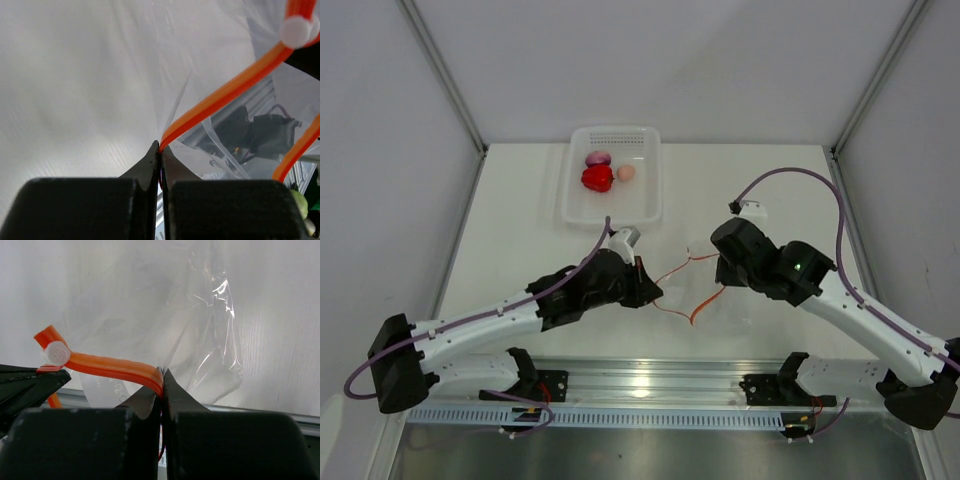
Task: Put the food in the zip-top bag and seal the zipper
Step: Open the zipper of the food storage bag.
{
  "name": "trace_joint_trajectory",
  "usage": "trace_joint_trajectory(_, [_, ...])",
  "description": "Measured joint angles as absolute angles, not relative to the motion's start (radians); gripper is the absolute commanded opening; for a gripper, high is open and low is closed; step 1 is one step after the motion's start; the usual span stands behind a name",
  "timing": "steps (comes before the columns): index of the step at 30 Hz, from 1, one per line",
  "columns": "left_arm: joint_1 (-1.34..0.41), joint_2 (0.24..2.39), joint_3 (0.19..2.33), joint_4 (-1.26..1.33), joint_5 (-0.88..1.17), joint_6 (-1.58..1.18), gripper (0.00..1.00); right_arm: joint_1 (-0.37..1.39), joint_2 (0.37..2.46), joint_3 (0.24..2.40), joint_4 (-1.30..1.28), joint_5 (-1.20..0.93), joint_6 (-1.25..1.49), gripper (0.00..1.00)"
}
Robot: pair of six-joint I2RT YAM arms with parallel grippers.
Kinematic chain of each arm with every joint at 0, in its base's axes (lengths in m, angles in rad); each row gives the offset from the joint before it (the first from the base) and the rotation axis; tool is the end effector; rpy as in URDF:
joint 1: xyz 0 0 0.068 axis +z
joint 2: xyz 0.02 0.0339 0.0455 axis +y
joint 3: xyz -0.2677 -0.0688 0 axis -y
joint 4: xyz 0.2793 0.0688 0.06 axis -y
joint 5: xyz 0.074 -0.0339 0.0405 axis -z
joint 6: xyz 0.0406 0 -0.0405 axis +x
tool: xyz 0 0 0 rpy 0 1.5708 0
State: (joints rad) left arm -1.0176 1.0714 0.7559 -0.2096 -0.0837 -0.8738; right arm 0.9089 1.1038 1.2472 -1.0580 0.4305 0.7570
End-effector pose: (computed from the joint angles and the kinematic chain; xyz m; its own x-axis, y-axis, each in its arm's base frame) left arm 0.1474 -0.2322 0.2615 -0.7901 -0.1749 -0.5876 0.3179 0.7027 -0.6366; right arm 0.1578 0.1750 0.3640 -0.7388 0.0672 -0.6706 -0.0729 0.9812 0.1786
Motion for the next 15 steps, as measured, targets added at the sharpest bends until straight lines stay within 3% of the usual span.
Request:
trace_joint_trajectory(2, [-1.016, 1.1, 0.768, -0.198, -0.041, -0.836, 0.02, 0.9, 1.113, 1.247, -1.057, 0.427, 0.743, 0.0])
trace_joint_trajectory(6, [-1.016, 1.126, 0.78, -0.183, 0.031, -0.768, 0.22, 0.859, 1.139, 1.247, -1.043, 0.393, 0.712, 0.0])
trace_joint_trajectory(7, [-1.016, 1.123, 0.78, -0.18, 0.041, -0.751, 0.33, 0.842, 1.146, 1.246, -1.035, 0.379, 0.704, 0.0])
trace_joint_trajectory(9, [-1.016, 1.111, 0.78, -0.173, 0.054, -0.725, 0.41, 0.812, 1.155, 1.245, -1.021, 0.358, 0.69, 0.0])
trace_joint_trajectory(13, [-1.016, 1.044, 0.781, -0.165, 0.054, -0.669, 0.74, 0.762, 1.158, 1.245, -1.002, 0.324, 0.67, 0.0])
trace_joint_trajectory(15, [-1.016, 1.004, 0.783, -0.161, 0.051, -0.64, 0.85, 0.751, 1.159, 1.245, -0.994, 0.315, 0.664, 0.0])
